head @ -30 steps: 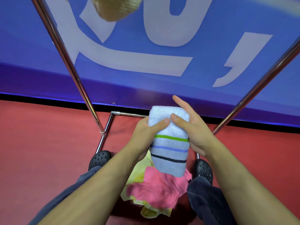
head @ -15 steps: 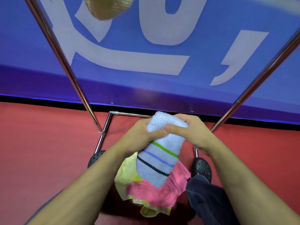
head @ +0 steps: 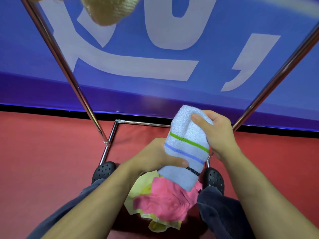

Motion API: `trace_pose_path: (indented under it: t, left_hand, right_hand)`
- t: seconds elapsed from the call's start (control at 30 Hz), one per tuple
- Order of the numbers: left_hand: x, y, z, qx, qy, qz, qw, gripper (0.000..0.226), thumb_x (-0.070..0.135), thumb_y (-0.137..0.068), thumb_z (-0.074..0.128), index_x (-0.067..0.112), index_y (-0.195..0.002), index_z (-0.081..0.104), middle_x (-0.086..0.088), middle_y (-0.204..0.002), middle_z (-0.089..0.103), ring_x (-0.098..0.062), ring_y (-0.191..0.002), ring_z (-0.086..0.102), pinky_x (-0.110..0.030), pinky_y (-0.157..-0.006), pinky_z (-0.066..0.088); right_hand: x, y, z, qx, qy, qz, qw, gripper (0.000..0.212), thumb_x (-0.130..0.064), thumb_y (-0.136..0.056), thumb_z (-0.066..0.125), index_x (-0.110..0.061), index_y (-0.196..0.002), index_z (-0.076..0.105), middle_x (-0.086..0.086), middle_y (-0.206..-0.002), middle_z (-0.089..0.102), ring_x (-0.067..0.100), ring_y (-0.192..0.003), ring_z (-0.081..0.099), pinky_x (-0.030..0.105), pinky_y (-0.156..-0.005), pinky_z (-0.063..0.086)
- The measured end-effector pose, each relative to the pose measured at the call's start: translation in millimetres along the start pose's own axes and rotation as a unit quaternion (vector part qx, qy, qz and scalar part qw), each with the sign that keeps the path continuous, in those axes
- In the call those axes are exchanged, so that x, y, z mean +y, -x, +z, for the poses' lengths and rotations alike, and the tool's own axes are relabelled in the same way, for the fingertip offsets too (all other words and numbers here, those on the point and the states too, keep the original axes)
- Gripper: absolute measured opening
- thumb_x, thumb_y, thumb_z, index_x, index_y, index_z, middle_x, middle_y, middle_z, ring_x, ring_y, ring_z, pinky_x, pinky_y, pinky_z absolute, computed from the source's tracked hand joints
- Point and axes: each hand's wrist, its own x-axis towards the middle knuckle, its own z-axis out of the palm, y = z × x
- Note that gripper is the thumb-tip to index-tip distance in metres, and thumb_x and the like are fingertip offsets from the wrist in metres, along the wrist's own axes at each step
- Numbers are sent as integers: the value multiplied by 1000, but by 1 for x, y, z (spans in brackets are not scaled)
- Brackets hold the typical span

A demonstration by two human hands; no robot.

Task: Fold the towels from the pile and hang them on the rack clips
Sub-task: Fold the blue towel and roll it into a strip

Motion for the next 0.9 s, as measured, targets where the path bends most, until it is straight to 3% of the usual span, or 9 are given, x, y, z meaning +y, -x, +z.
trace_pose_path:
  t: [0.1, 0.23, 0.37, 0.43, 0.53, 0.63, 0.73, 0.83, 0.9]
  left_hand:
    - [4, 0, -5, -19, -22, 15, 999, 34, 2, -75, 87, 21, -102, 76, 9, -99, 78, -4, -91, 71, -22, -79, 56]
    - [4, 1, -4, 1, 20, 33, 999, 34, 11, -83, 84, 15, -114, 72, -2, -110, 78, -18, -104, 73, -35, -90, 59]
    - [1, -3, 2, 50, 51, 29, 997, 23, 10, -88, 78, 13, -109, 74, -4, -106, 79, -17, -96, 74, -34, -85, 59]
    - [-3, -7, 0, 102, 47, 24, 993, 19, 15, -89, 78, 17, -107, 75, -1, -106, 79, -18, -99, 75, -38, -88, 59]
    - [-12, -15, -2, 233, 18, 19, 972, 16, 19, -90, 75, 17, -106, 74, 1, -100, 79, -20, -98, 75, -47, -90, 59]
    - [-15, -19, -3, 326, -24, 25, 945, 13, 21, -91, 73, 17, -103, 70, 1, -95, 76, -20, -92, 72, -46, -85, 58]
    - [-11, -17, 1, 297, -66, 53, 951, 21, 30, -87, 71, 16, -102, 65, -1, -93, 74, -21, -89, 70, -41, -77, 56]
    - [-7, -14, 5, 207, -51, 69, 974, 31, 5, -84, 68, 12, -113, 61, -3, -100, 73, -7, -79, 69, -24, -63, 54]
    - [-5, -11, 6, 150, -22, 69, 986, 44, -7, -85, 65, 13, -123, 56, -3, -102, 71, 0, -72, 64, -11, -56, 46]
  right_hand:
    - [-6, 2, -4, -39, 0, 1, 999, 12, -16, -91, 73, -11, -101, 76, 14, -100, 77, 18, -83, 70, 38, -78, 56]
    - [-9, 5, -3, -111, 35, 6, 993, 8, -17, -90, 73, -15, -97, 78, 5, -93, 78, 15, -82, 70, 35, -76, 56]
    - [2, 1, 3, -85, 37, 5, 996, 14, -18, -89, 76, -19, -103, 77, -1, -101, 78, 13, -91, 72, 37, -86, 57]
    - [9, -2, 7, -38, 39, -7, 999, 25, -17, -89, 77, -17, -114, 73, -2, -112, 76, 12, -105, 71, 31, -95, 55]
    - [14, 4, 18, 42, 85, -10, 995, 20, -24, -89, 78, -15, -107, 74, -5, -103, 77, 4, -94, 71, 16, -81, 53]
    - [20, 14, 36, -24, 84, 47, 995, 17, -30, -91, 75, -15, -97, 75, -3, -90, 78, 1, -82, 72, 15, -71, 50]
    - [28, 21, 53, -98, 49, 85, 990, 22, -29, -92, 73, -15, -110, 72, -1, -100, 78, 5, -93, 74, 18, -81, 54]
    - [29, 24, 59, -101, 9, 60, 993, 16, -22, -96, 69, -9, -106, 72, 5, -98, 79, 16, -94, 76, 26, -82, 58]
    - [26, 25, 56, -103, 18, 42, 994, 15, -20, -99, 64, -9, -106, 72, 5, -98, 79, 15, -93, 76, 24, -79, 57]
